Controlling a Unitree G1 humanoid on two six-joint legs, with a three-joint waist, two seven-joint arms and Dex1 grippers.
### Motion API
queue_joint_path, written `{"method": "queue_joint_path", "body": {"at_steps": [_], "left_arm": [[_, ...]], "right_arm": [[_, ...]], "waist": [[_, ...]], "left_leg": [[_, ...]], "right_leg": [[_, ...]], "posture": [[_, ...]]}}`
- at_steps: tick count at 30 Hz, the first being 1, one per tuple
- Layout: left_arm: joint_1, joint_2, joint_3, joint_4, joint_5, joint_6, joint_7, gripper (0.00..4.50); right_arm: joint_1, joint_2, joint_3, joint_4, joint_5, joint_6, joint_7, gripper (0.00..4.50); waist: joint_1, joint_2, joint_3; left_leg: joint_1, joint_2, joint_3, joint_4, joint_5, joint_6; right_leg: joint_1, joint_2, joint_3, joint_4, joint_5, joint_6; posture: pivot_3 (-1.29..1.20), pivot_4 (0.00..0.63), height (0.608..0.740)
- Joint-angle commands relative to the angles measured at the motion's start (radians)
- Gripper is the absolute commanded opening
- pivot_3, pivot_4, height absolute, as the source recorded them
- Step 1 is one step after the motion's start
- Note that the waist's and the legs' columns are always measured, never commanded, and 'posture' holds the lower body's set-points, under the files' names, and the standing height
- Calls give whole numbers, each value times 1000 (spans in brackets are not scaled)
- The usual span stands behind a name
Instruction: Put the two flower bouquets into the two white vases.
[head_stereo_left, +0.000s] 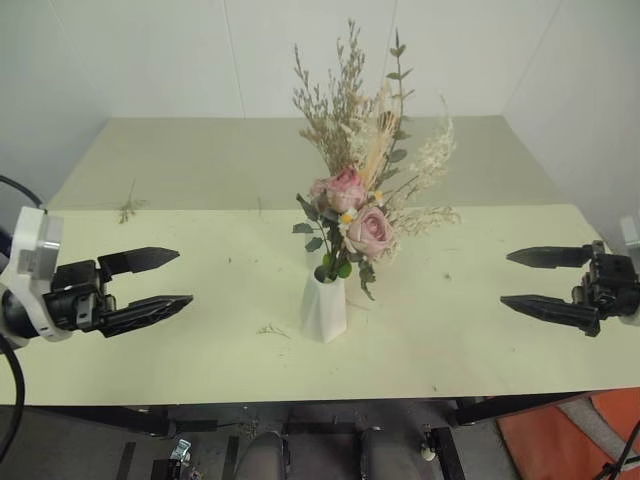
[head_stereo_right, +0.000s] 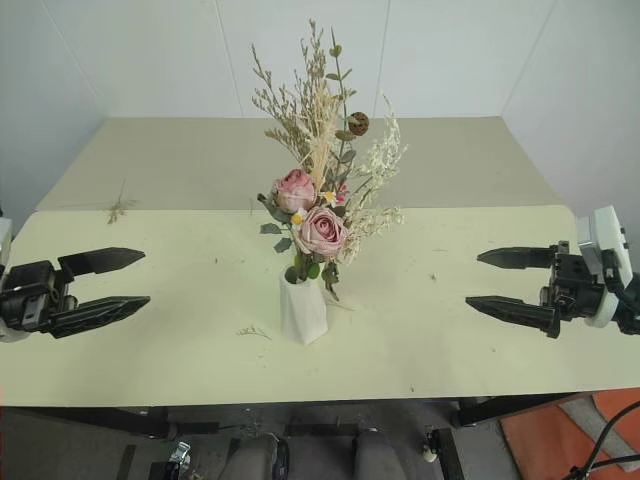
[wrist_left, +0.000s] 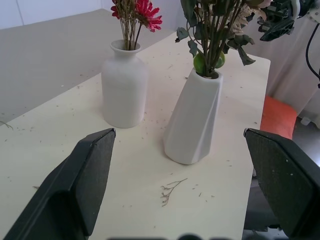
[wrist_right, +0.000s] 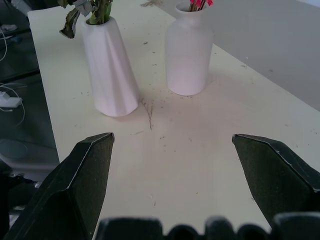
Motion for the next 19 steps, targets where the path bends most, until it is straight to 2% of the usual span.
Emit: {"method": "queue_joint_path", "body": {"at_steps": [1,19], "left_arm": [[-8,9,-4,-21,-17,-5,0,4493],[-86,25,-95,61,13,-36,-65,4493]], "right_arm": [[6,-9,-51,-25,11,-7,-10,4500],[132,10,-151,-116,38,7,-49,4500]], "waist": [[0,0,0],[0,0,0]], "left_leg": [[0,0,0,0,0,0],[1,0,0,0,0,0]], "right_leg": [[0,0,0,0,0,0],[1,0,0,0,0,0]], "posture": [[0,150,740],[0,150,740]]}}
